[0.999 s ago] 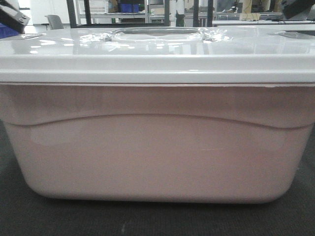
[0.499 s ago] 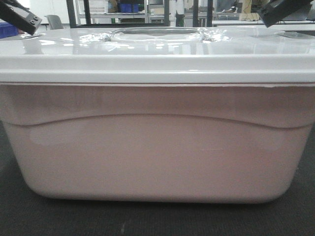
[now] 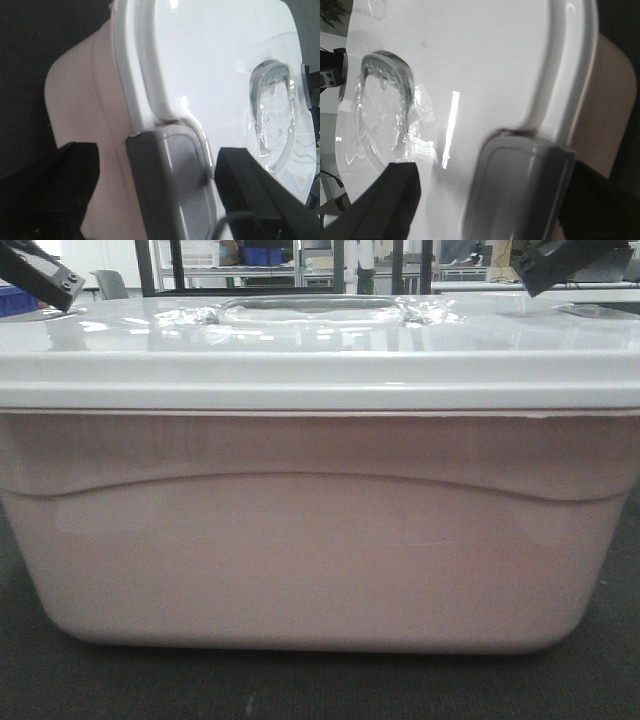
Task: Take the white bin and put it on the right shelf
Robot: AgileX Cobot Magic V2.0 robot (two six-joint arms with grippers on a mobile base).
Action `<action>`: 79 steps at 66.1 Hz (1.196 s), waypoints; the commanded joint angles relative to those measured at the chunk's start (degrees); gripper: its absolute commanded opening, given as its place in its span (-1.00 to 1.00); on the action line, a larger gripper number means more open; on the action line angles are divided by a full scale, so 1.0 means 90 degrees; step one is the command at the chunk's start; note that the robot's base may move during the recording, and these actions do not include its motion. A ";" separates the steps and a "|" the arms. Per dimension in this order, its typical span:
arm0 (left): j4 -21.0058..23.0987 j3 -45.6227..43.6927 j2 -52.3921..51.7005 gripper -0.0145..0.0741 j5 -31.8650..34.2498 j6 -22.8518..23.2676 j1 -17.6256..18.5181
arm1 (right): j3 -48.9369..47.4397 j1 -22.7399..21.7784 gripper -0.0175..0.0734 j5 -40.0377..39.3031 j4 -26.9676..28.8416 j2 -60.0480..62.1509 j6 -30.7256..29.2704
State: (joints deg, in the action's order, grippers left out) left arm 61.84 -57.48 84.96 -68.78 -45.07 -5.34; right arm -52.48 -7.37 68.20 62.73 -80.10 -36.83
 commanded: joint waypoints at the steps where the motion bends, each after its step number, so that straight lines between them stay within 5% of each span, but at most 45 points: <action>1: 0.0428 -0.0150 -0.0175 0.20 -0.0550 -0.0053 0.0036 | -0.0147 0.0022 0.75 0.0913 0.0683 0.0164 -0.0102; 79: 0.0430 -0.0150 -0.0161 0.20 -0.0737 0.0001 0.0082 | -0.0147 0.0022 0.75 0.0913 0.0307 0.0158 0.0517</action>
State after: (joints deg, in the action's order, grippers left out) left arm 61.47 -57.48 84.96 -68.78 -45.10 -5.21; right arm -52.48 -7.15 68.09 62.00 -80.10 -32.07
